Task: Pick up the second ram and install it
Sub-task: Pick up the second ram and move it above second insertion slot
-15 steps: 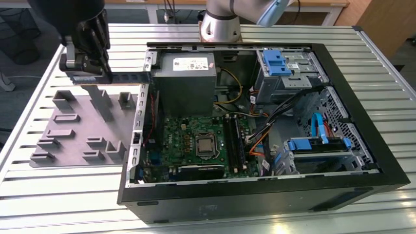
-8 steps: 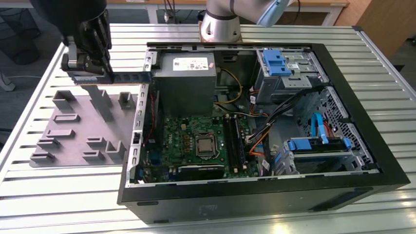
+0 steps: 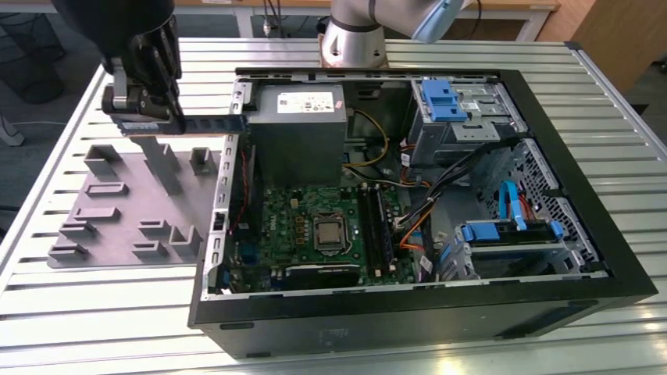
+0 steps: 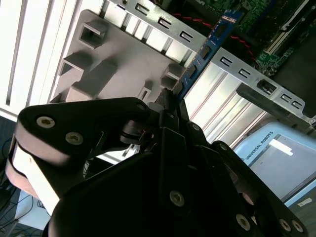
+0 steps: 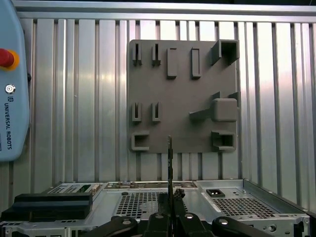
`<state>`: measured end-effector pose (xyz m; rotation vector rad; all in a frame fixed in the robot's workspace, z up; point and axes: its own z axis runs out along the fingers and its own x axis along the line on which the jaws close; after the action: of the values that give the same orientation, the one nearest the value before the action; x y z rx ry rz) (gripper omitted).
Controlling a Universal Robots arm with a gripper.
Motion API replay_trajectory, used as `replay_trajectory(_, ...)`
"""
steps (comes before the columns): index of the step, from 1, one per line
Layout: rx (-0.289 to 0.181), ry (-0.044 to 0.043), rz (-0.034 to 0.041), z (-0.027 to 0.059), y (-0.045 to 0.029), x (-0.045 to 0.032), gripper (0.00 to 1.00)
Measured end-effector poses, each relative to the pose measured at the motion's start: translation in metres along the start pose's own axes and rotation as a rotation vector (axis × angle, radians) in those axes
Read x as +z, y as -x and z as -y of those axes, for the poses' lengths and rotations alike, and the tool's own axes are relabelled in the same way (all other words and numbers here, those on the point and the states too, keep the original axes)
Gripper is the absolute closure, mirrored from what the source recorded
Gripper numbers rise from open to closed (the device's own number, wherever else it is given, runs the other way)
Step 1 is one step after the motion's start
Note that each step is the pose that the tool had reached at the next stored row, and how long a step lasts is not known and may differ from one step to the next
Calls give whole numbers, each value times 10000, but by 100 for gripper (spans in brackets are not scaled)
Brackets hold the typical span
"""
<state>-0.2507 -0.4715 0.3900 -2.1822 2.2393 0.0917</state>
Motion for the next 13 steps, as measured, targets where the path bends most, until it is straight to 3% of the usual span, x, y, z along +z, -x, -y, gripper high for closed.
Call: replay_trajectory(13, 0, 0, 0, 49, 1, -2, 86)
